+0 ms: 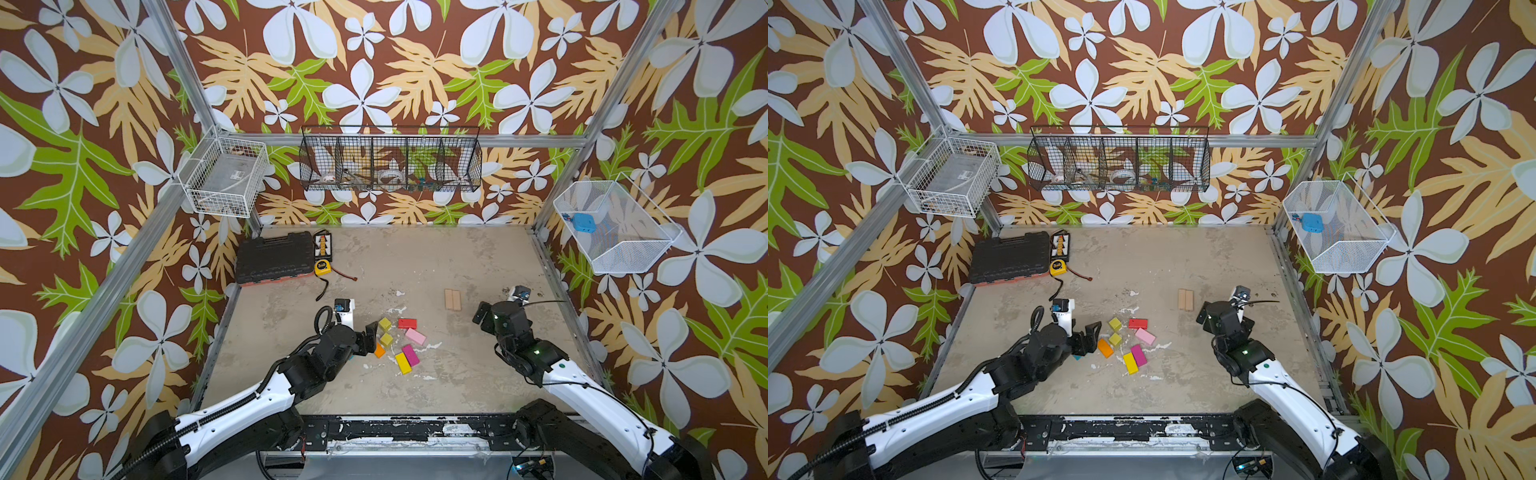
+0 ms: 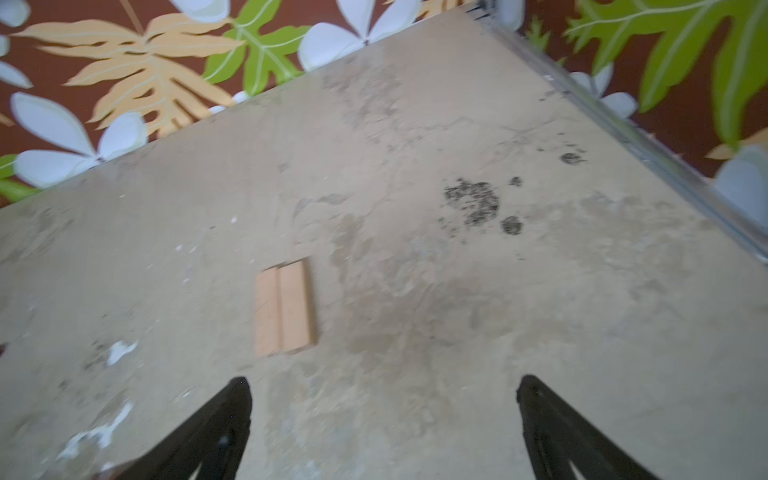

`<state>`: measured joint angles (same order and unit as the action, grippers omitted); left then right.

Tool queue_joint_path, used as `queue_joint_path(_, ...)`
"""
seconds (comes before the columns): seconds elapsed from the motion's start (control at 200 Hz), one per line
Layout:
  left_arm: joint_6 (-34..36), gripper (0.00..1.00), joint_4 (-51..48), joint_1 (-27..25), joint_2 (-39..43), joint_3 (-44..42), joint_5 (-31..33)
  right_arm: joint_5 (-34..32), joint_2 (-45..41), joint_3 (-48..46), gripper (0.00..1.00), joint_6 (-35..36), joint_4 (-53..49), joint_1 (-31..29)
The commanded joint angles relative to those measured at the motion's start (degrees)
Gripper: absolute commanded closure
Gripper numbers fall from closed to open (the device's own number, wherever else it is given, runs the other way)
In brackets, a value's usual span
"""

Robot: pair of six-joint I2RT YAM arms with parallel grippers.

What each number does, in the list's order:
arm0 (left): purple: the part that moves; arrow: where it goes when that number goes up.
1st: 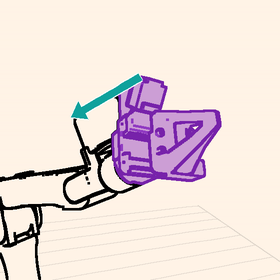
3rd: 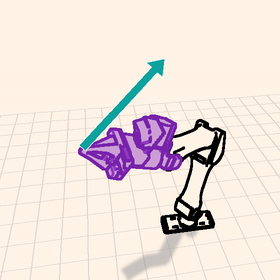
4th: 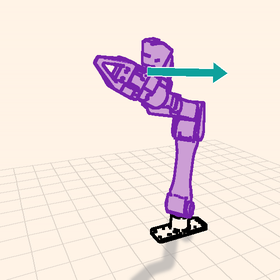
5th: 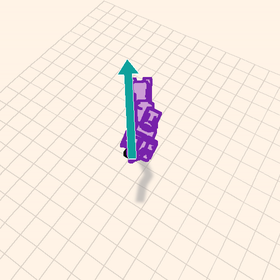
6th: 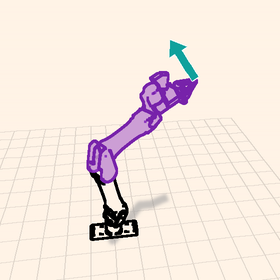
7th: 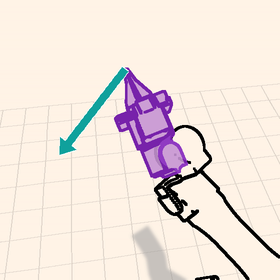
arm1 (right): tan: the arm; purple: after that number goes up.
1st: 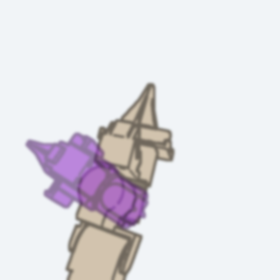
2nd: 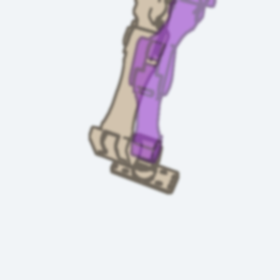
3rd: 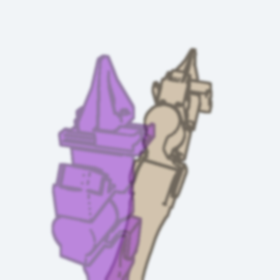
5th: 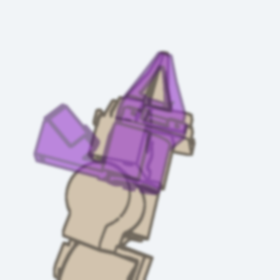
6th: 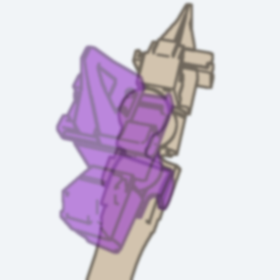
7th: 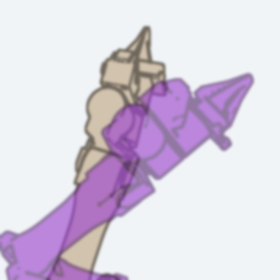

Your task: Build the wood block tower

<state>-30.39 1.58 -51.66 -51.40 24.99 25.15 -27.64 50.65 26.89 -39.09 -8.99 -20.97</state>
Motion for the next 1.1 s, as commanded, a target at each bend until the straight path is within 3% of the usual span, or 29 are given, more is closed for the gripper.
queue_joint_path(0.0, -1.6, 0.13, 2.7, -4.5, -3.2, 2.2, 7.3, 3.6, 0.5, -4.0, 0.0, 3.5, 8.9, 8.8)
queue_joint_path(0.08, -2.1, 0.15, 2.7, -8.0, -7.8, 5.0, 7.4, 11.4, 4.4, -4.5, 0.0, 1.6, 11.5, 17.2)
queue_joint_path(0.17, -2.7, 0.16, 0.3, -12.7, -14.4, 9.1, 10.7, 11.1, 9.2, -5.3, 0.0, -0.4, 14.6, 20.8)
queue_joint_path(0.295, -3.6, 0.17, -2.3, -15.6, -23.6, 15.3, 10.8, 13.6, 12.7, -3.5, 0.0, 0.4, 15.5, 21.0)
queue_joint_path(0.531, -5.6, 0.21, -4.8, -15.8, -34.5, 21.5, 10.1, 16.7, 12.9, -4.2, 0.0, 1.8, 17.6, 21.0)
queue_joint_path(0.761, -6.3, 0.21, -2.5, -15.8, -35.4, 21.0, 5.4, 24.7, 19.5, -0.3, 0.0, 5.1, 18.3, 20.6)
queue_joint_path(0.906, -7.5, 0.19, -2.5, -15.4, -30.6, 16.9, 6.9, 19.8, 22.3, 5.2, 0.0, 8.1, 14.5, 11.3)
queue_joint_path(1.096, -7.7, 0.19, -3.2, -11.2, -23.6, 12.1, 4.8, 23.1, 31.3, 12.1, 0.0, 9.5, 12.5, 5.6)
